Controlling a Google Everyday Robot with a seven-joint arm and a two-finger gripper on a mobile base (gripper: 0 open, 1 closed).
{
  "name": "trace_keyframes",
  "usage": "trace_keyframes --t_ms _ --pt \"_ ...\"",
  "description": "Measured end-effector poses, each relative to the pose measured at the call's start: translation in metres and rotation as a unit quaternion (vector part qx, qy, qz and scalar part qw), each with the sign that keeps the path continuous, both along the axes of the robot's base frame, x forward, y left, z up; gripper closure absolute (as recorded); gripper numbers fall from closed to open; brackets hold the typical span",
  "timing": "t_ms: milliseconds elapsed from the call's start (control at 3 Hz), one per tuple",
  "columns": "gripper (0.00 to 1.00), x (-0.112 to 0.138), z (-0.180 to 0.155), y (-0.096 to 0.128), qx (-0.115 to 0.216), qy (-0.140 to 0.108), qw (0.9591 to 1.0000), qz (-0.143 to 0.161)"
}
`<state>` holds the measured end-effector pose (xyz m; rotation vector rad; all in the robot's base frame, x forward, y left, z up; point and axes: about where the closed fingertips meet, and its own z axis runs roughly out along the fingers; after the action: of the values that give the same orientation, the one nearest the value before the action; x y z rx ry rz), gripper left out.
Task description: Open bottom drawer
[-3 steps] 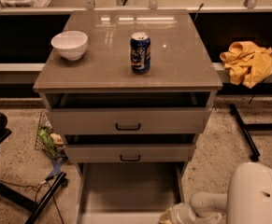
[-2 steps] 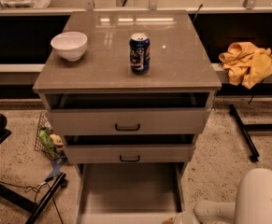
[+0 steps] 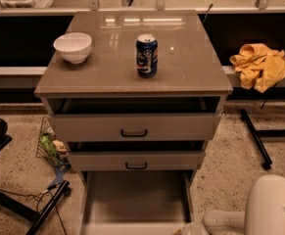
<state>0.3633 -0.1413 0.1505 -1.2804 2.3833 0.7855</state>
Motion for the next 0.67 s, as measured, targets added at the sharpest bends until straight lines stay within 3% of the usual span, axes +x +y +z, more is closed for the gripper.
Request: trace_keyframes --t_ms 667 --pt "0.0 0.0062 -0.0018 0.005 0.003 0.003 1.0 0.002"
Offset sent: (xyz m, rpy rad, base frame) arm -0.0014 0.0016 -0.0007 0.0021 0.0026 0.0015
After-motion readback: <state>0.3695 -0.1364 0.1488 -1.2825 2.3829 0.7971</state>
